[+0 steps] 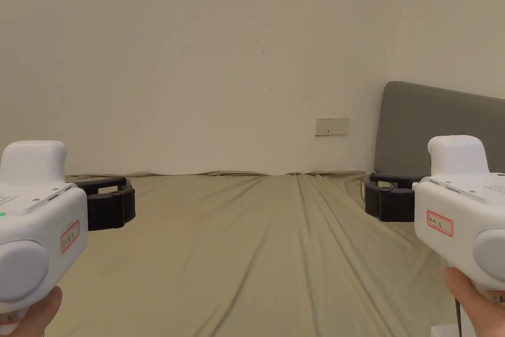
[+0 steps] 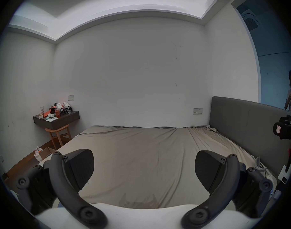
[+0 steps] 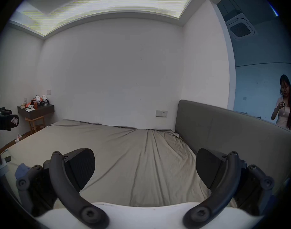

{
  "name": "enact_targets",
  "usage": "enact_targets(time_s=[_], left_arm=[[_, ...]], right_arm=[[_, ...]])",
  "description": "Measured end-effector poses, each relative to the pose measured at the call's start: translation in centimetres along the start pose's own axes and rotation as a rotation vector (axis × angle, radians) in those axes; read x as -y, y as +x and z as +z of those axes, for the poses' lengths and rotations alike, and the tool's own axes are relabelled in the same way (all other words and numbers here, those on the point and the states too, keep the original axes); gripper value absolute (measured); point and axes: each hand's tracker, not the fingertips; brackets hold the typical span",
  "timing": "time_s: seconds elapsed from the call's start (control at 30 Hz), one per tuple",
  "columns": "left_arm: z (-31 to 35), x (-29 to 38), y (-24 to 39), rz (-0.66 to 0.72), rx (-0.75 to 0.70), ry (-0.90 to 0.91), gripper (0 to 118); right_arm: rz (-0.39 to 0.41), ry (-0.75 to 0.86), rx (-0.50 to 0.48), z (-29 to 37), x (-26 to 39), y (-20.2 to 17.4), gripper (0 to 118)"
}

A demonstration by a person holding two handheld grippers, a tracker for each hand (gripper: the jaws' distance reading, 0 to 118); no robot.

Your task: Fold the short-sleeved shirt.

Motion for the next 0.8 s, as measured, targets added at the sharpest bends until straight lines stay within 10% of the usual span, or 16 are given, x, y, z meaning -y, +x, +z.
enact_targets(time_s=[0.6,0.8], left_arm=[[-0.6,-0.1,0.3,0.004,0.013,0.0,118],[-0.8,-0.5,0.2,0.008,0.012,-0.004,118]], right_arm=[[-0.137,0.052,0.014,1.0,-0.6,0.3,118],[-0.324,-0.042,-0.06,0.6,-0.9,1.2,118]])
